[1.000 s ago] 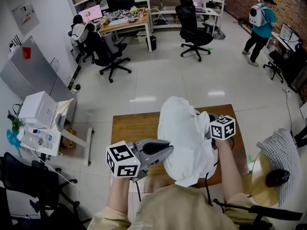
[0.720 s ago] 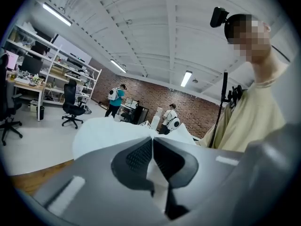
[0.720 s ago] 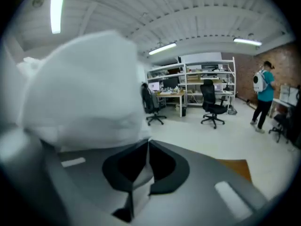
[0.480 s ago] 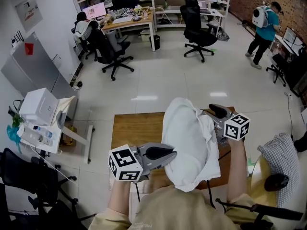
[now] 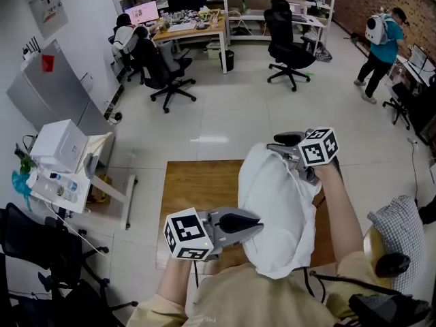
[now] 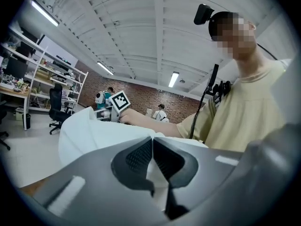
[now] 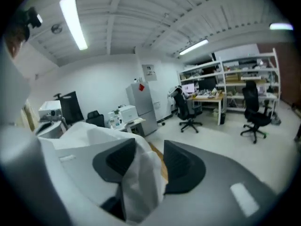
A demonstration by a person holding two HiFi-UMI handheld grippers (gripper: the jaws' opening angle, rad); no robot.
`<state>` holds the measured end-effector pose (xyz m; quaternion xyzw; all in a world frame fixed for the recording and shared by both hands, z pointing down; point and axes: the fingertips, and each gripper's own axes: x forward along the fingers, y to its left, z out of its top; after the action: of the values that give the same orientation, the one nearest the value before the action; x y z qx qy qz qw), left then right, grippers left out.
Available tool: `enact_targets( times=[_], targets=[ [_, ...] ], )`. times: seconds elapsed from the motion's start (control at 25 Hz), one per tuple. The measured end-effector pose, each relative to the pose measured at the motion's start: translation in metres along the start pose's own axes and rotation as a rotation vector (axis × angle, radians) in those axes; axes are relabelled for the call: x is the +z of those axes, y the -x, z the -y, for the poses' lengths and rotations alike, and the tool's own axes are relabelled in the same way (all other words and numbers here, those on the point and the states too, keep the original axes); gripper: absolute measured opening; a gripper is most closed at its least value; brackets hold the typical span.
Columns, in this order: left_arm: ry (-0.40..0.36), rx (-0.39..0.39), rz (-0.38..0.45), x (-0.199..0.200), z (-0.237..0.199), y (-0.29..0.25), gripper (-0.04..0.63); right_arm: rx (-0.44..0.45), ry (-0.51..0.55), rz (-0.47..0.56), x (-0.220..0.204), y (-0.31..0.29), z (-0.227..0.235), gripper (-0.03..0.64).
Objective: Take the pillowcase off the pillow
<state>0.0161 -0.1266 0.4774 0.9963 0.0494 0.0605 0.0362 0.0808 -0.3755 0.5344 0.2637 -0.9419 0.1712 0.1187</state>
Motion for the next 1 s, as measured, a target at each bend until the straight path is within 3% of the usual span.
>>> enact_targets(
  times=[0.04, 0.08, 0.2, 0.52, 0.88, 1.0],
  targets=[
    [-0.006, 0.008, -0.01, -0.002, 0.002, -0.004, 0.009, 0.047, -0.053, -0.005, -0.01, -0.003, -0.001, 0.158],
    [-0.009, 0.015, -0.019, -0.005, 0.003, -0.007, 0.009, 0.087, -0.086, 0.002, -0.017, -0.004, -0.003, 0.08],
    [-0.008, 0.033, -0.032, -0.01, -0.002, -0.009, 0.009, 0.106, -0.092, 0.013, -0.032, -0.011, 0.003, 0.023],
    [0.007, 0.08, -0.013, -0.005, -0.015, 0.001, 0.009, 0.015, -0.213, 0.08, -0.03, -0.039, 0.042, 0.012],
    [0.028, 0.113, -0.022, -0.017, -0.027, 0.005, 0.008, -0.112, -0.175, -0.049, -0.085, -0.085, 0.079, 0.014],
    [0.103, 0.178, 0.01, -0.022, -0.046, 0.012, 0.009, -0.156, -0.153, -0.026, -0.079, -0.086, 0.082, 0.016]
  ],
)
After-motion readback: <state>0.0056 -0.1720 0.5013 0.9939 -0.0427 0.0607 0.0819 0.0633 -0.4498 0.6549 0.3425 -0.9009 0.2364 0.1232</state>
